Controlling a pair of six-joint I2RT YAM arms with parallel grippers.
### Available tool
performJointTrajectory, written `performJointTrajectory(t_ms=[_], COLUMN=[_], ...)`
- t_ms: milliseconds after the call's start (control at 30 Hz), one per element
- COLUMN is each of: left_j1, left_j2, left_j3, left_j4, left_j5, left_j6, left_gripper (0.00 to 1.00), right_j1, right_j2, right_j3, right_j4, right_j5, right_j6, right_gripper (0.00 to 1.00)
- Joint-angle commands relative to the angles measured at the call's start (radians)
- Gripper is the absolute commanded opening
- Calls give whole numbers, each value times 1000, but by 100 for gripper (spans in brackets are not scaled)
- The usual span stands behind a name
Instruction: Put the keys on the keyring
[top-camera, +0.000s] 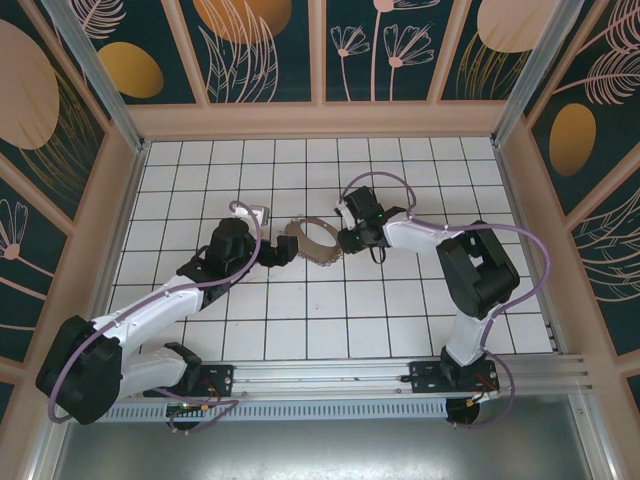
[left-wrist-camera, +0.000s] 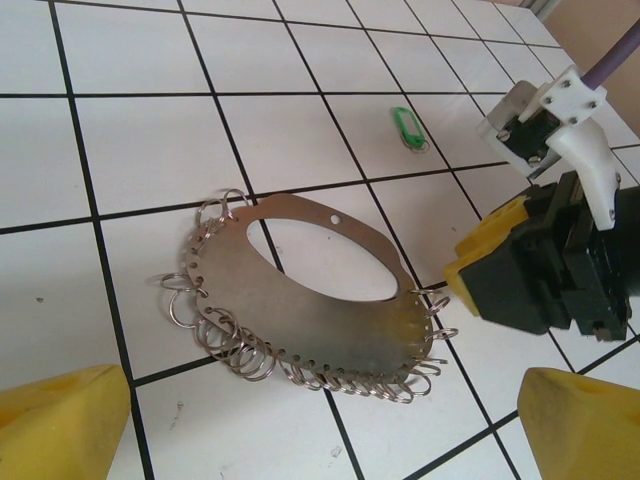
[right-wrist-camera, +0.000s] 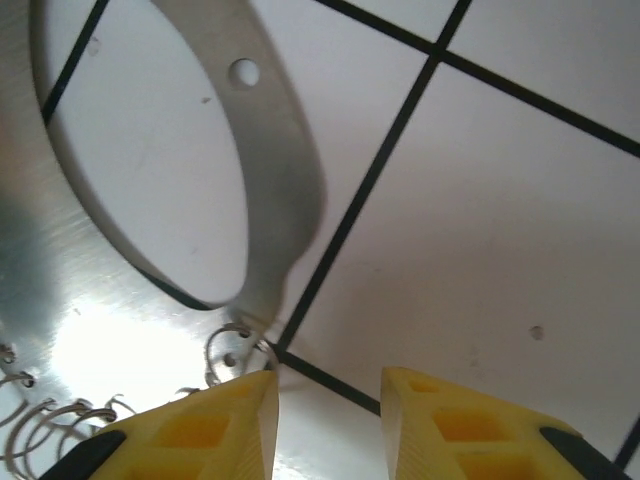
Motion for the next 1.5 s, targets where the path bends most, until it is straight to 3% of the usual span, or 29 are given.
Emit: performJointTrajectory(t_ms=[0,233,1067,1300,1467], left_j1=[-3,-3,-4,-3,-4], left_j2=[-10,8,-15,-13,-9], left_j3=[3,10,4,3,-2], left_j4=[-12,-7,-9,-7,-6], left_j5=[-3,4,-3,-3,-2], left_j6=[26,25,23,22,22], left_gripper=[99,99,99,99,99], right_j1=[1,27,18,28,33], right_j2=[-27,-2,67,43,-12], right_j3=[-2,6,21,7,-19], right_j4=[-21,-11,-3,-12,-13], right_j5=[-47,-84,-36,-41,-54], right_j6=[-63,-93,-87,-85,-59], right_gripper=[32,31,27,27,32])
